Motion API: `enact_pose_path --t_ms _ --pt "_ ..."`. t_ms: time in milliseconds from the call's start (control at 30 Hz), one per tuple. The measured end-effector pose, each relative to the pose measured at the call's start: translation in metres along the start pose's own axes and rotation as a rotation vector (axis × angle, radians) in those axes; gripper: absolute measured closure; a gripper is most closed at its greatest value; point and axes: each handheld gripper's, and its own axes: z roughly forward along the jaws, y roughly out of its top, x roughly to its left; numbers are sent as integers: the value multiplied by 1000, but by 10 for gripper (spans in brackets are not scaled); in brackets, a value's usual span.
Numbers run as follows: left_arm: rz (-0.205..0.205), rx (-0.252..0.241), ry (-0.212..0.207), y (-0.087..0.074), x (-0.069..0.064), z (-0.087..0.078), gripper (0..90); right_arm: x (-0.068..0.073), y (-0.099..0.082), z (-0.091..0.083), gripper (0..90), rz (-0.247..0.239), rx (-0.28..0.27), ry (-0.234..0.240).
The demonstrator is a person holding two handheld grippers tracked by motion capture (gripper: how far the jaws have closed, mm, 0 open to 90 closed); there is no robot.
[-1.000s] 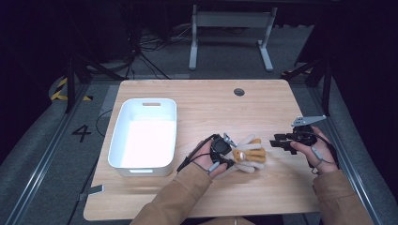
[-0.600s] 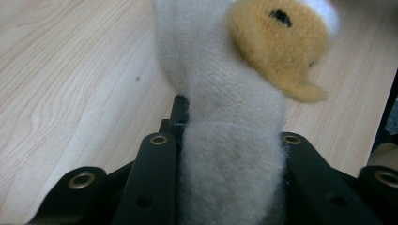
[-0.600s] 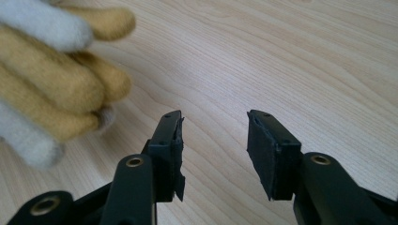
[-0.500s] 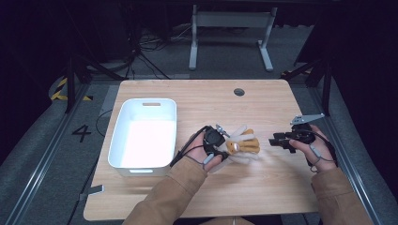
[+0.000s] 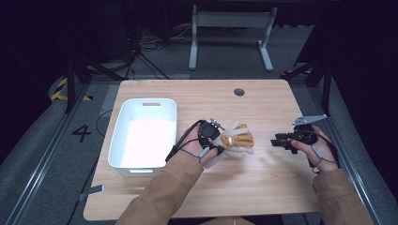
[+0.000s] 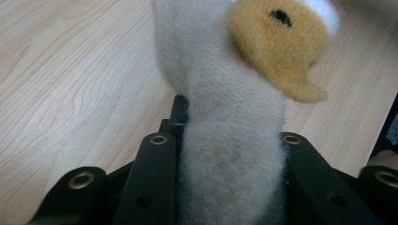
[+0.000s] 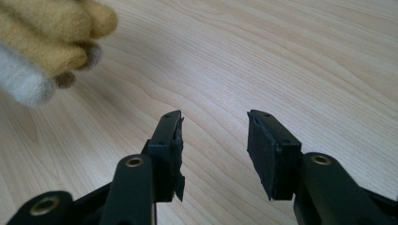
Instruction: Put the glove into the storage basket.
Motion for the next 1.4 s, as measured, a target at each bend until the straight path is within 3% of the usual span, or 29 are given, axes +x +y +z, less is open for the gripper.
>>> enact_pose_path --t_ms 800,967,1233,1400 --pt "-85 -28 50 22 32 -9 715 -4 -16 -12 560 33 -5 -25" --pt "-122 -34 61 23 41 -12 715 -4 -18 -14 554 45 -6 -27" --pt "-236 -47 83 24 45 -21 714 -5 -15 -10 551 49 -9 -20" --pt "-264 -38 105 22 52 -28 714 -4 -10 -5 551 44 -8 -6"
